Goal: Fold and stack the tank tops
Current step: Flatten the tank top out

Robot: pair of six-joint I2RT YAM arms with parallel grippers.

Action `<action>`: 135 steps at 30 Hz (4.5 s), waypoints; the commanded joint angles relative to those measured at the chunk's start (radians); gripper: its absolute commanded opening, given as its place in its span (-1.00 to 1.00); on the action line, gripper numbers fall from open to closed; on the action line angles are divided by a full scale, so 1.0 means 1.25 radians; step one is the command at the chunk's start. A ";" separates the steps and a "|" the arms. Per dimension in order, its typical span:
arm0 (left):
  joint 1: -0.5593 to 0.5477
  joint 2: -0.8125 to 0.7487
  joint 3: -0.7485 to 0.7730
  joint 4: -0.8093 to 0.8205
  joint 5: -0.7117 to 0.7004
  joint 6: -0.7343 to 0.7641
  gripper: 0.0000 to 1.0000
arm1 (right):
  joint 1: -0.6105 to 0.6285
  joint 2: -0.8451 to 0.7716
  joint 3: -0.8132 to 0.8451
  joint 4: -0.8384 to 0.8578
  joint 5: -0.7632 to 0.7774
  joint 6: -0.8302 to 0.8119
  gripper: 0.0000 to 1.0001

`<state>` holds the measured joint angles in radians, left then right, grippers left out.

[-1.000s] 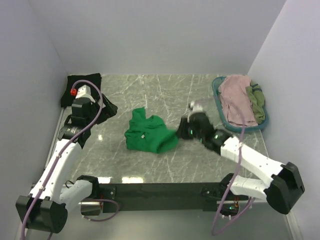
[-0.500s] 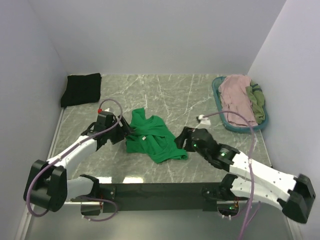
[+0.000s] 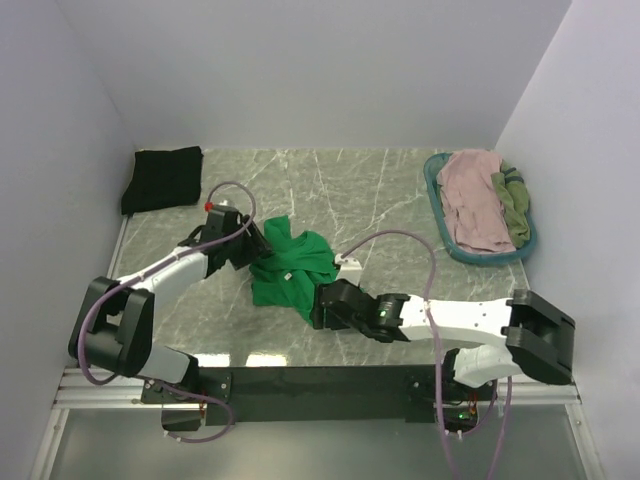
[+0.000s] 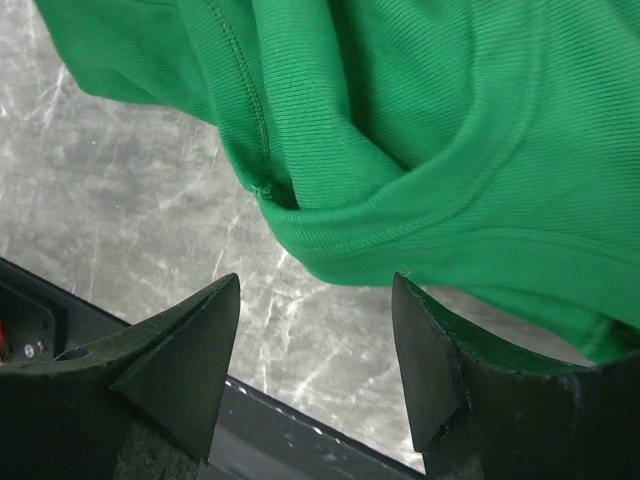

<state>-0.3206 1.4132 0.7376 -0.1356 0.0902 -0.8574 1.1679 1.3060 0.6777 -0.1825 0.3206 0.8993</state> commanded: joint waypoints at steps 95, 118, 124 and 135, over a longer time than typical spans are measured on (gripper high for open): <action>0.060 -0.673 -0.275 -0.195 -0.002 -0.262 0.59 | -0.304 -0.232 -0.097 -0.027 -0.265 -0.154 0.36; -0.028 -0.208 -0.099 -0.065 -0.030 -0.210 -0.08 | -0.148 0.034 0.022 -0.051 -0.236 -0.160 -0.51; -0.043 -0.177 -0.178 -0.006 0.017 -0.275 0.19 | -0.102 0.076 0.048 -0.063 -0.219 -0.140 -1.00; -0.067 -0.294 -0.191 -0.193 -0.055 -0.209 0.61 | -0.100 -0.088 0.026 -0.202 0.000 -0.091 0.34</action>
<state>-0.3882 1.0889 0.4778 -0.3244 0.0360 -1.1599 1.0618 1.2427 0.7063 -0.3855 0.1768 0.7509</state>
